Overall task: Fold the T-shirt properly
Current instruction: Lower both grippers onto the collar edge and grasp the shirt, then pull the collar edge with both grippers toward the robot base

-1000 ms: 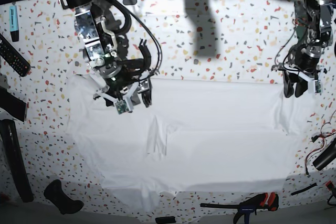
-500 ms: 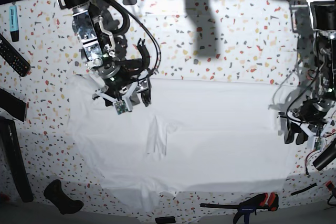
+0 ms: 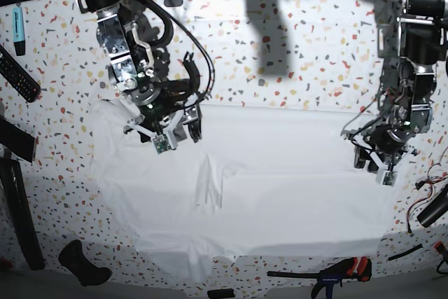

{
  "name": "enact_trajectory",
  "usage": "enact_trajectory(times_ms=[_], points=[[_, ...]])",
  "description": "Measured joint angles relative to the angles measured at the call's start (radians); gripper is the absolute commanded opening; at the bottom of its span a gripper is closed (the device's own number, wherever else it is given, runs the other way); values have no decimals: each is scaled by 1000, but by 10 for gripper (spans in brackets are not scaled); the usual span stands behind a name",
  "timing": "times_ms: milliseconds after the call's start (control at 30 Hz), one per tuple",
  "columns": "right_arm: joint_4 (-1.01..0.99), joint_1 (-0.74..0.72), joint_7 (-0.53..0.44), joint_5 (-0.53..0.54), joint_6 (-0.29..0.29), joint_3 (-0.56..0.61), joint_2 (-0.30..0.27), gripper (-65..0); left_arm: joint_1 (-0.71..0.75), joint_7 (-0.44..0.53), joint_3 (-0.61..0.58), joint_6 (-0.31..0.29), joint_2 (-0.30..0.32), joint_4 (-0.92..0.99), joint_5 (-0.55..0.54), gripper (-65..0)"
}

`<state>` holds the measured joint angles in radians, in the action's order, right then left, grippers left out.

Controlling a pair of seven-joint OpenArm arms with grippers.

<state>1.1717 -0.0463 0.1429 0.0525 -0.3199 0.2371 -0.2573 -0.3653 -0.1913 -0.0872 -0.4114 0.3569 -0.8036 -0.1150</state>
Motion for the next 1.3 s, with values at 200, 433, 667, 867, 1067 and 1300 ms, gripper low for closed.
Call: enact_trajectory(times_ms=[200, 433, 667, 867, 1067, 1300], points=[[0, 0, 4, 1, 0, 0, 0, -310, 32, 35, 0, 6, -3, 9, -10, -443], [80, 3, 159, 3, 0, -1, -10, -310, 172, 46, 2, 11, 25, -143, -104, -481], [143, 21, 226, 0, 1, -1, -18, -310, 253, 60, 3, 12, 37, -212, -112, -480], [193, 112, 182, 0, 10, -8, -22, -310, 314, 109, 10, 14, 40, -233, -123, -480], [233, 187, 146, 4, 15, -8, -22, -310, 437, 122, 16, 21, 45, -350, -127, -480], [283, 232, 156, -1, 16, -8, -23, -310, 507, 98, 16, 27, 45, -442, -122, -480]])
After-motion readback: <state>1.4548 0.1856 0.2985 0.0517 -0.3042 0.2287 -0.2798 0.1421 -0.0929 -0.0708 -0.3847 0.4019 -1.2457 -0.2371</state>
